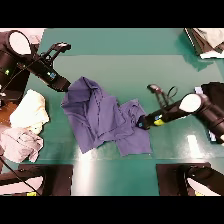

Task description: Fold the shirts.

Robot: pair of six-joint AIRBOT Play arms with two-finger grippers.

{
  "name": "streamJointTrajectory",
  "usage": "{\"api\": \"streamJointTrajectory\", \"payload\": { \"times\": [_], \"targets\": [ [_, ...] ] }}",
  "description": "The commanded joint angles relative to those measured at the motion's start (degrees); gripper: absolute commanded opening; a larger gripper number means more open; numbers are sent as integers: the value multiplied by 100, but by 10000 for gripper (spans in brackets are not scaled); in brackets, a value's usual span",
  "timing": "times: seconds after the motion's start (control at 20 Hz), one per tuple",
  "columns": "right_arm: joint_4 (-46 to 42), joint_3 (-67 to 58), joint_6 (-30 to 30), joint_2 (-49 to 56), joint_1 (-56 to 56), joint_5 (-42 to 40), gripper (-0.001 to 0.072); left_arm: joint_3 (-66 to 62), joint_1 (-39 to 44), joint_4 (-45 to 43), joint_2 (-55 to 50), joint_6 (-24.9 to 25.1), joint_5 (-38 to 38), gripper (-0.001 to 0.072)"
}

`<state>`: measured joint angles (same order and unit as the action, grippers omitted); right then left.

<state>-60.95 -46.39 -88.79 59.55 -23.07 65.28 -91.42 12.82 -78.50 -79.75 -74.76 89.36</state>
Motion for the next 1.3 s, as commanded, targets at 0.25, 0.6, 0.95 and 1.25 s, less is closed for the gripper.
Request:
{"api": "streamJointTrajectory", "payload": {
  "times": [0.25, 0.6, 0.95, 1.25],
  "targets": [
    [581, 745, -286, 326, -787, -1298, 474, -24, 0, 26, 0, -291, -186, 22],
    [579, 289, -264, 1156, -787, -1469, 360, -24, 0, 24, 0, -291, -188, 22],
    [-411, -323, -282, 680, -741, -1360, 16, -131, 0, -22, 4, -306, -179, 21],
    [-1119, -1969, -306, -702, 553, -651, 16, -2013, 0, -66, 186, -330, -74, 21]
  ]
}}
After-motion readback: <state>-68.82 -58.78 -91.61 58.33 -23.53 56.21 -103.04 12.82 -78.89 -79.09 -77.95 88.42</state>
